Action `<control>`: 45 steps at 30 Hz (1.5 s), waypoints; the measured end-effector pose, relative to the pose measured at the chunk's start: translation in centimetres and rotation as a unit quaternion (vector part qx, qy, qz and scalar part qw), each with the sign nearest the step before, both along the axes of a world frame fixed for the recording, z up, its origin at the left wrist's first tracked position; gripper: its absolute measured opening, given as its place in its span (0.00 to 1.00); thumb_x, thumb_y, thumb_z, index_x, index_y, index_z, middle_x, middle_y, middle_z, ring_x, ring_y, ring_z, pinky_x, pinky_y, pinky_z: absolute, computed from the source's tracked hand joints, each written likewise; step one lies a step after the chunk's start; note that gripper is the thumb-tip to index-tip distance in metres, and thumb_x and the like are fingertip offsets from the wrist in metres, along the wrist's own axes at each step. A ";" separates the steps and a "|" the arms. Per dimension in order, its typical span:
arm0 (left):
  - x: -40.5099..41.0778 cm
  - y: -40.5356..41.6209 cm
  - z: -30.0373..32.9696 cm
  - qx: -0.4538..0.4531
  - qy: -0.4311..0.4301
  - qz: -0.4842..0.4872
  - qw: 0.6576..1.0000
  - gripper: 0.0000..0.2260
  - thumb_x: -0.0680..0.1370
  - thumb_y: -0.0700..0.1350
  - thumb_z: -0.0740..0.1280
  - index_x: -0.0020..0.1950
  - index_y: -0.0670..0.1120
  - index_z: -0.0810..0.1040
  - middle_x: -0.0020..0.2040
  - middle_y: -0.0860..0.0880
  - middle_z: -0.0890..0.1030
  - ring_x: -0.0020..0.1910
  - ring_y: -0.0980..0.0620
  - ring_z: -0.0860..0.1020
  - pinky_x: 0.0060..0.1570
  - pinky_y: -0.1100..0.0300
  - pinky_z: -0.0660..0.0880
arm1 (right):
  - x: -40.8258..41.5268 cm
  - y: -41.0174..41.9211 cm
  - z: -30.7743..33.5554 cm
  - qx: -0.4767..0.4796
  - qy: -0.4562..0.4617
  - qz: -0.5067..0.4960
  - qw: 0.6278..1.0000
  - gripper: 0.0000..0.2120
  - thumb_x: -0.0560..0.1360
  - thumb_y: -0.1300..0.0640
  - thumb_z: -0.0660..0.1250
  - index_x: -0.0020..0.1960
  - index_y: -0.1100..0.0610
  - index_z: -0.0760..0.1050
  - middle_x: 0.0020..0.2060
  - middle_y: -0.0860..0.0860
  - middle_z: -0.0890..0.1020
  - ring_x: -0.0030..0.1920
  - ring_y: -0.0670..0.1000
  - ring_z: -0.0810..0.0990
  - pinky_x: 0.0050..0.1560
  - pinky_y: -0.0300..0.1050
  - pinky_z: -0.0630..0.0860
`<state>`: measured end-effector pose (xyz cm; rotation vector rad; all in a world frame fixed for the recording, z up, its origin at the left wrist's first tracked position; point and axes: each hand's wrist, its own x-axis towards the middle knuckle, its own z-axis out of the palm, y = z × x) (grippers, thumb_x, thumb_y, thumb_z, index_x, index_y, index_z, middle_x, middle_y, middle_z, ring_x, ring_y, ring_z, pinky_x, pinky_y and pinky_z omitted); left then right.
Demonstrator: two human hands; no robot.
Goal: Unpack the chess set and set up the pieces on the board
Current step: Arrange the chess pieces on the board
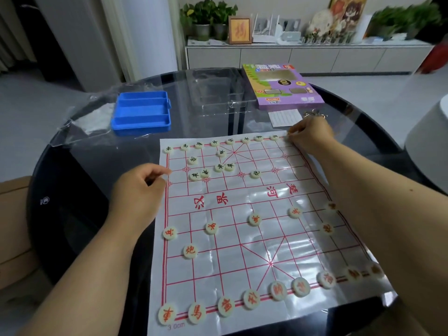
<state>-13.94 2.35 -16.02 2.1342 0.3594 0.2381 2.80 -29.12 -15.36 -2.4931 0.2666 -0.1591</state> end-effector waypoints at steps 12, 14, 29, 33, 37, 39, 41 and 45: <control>0.1 0.1 -0.2 -0.007 -0.003 0.006 1.000 0.05 0.79 0.45 0.65 0.52 0.50 0.80 0.45 0.55 0.81 0.42 0.56 0.81 0.33 0.62 0.76 | -1.9 2.1 1.5 0.027 -0.056 0.113 0.992 0.12 0.70 0.51 0.74 0.52 0.53 0.80 0.33 0.46 0.73 0.33 0.46 0.71 0.35 0.39 0.66; 0.1 0.1 -0.2 -0.007 -0.002 0.006 1.000 0.05 0.79 0.46 0.65 0.52 0.50 0.80 0.46 0.55 0.81 0.42 0.56 0.81 0.34 0.62 0.77 | -3.2 3.8 2.0 0.030 -0.046 0.181 0.982 0.11 0.70 0.54 0.74 0.51 0.55 0.81 0.34 0.50 0.73 0.31 0.45 0.68 0.31 0.37 0.64; 0.3 0.4 -0.4 -0.012 -0.009 0.011 1.000 0.05 0.79 0.45 0.65 0.50 0.52 0.81 0.46 0.56 0.82 0.44 0.55 0.82 0.39 0.57 0.81 | -4.0 11.0 1.5 -0.074 0.019 0.299 0.951 0.14 0.70 0.50 0.74 0.55 0.50 0.81 0.39 0.47 0.77 0.36 0.47 0.73 0.34 0.38 0.68; 0.3 0.4 -0.5 -0.016 -0.006 0.009 1.000 0.05 0.79 0.46 0.65 0.51 0.51 0.80 0.47 0.55 0.82 0.44 0.55 0.82 0.37 0.59 0.80 | -3.9 11.5 1.4 -0.078 0.029 0.296 0.952 0.14 0.69 0.50 0.74 0.53 0.51 0.81 0.39 0.46 0.77 0.37 0.47 0.74 0.37 0.40 0.70; 0.3 0.4 -0.3 -0.021 -0.002 0.009 1.000 0.05 0.79 0.46 0.65 0.51 0.51 0.80 0.47 0.54 0.82 0.44 0.54 0.82 0.37 0.60 0.80 | -4.0 12.1 1.6 -0.078 0.019 0.290 0.954 0.11 0.71 0.52 0.72 0.52 0.52 0.81 0.39 0.46 0.77 0.37 0.47 0.74 0.35 0.38 0.69; 0.3 0.4 -0.3 -0.023 0.000 0.007 1.000 0.05 0.80 0.46 0.65 0.51 0.51 0.80 0.47 0.54 0.82 0.44 0.54 0.82 0.36 0.61 0.79 | -4.7 13.0 1.8 -0.065 0.005 0.308 0.949 0.10 0.72 0.53 0.71 0.52 0.52 0.81 0.39 0.47 0.78 0.38 0.47 0.75 0.34 0.37 0.69; 0.3 0.4 -0.2 -0.032 -0.003 0.012 0.999 0.05 0.80 0.45 0.65 0.52 0.51 0.79 0.48 0.54 0.82 0.44 0.54 0.82 0.36 0.61 0.79 | -5.9 14.2 2.0 -0.058 -0.005 0.339 0.939 0.09 0.72 0.53 0.72 0.52 0.51 0.81 0.40 0.47 0.79 0.39 0.48 0.76 0.34 0.37 0.69; 0.2 0.4 0.0 -0.055 -0.028 0.037 0.997 0.08 0.80 0.44 0.64 0.57 0.50 0.78 0.50 0.52 0.82 0.43 0.55 0.82 0.37 0.61 0.79 | -8.3 16.8 1.9 -0.082 -0.019 0.398 0.913 0.10 0.72 0.52 0.72 0.52 0.50 0.81 0.41 0.46 0.78 0.41 0.47 0.74 0.39 0.39 0.70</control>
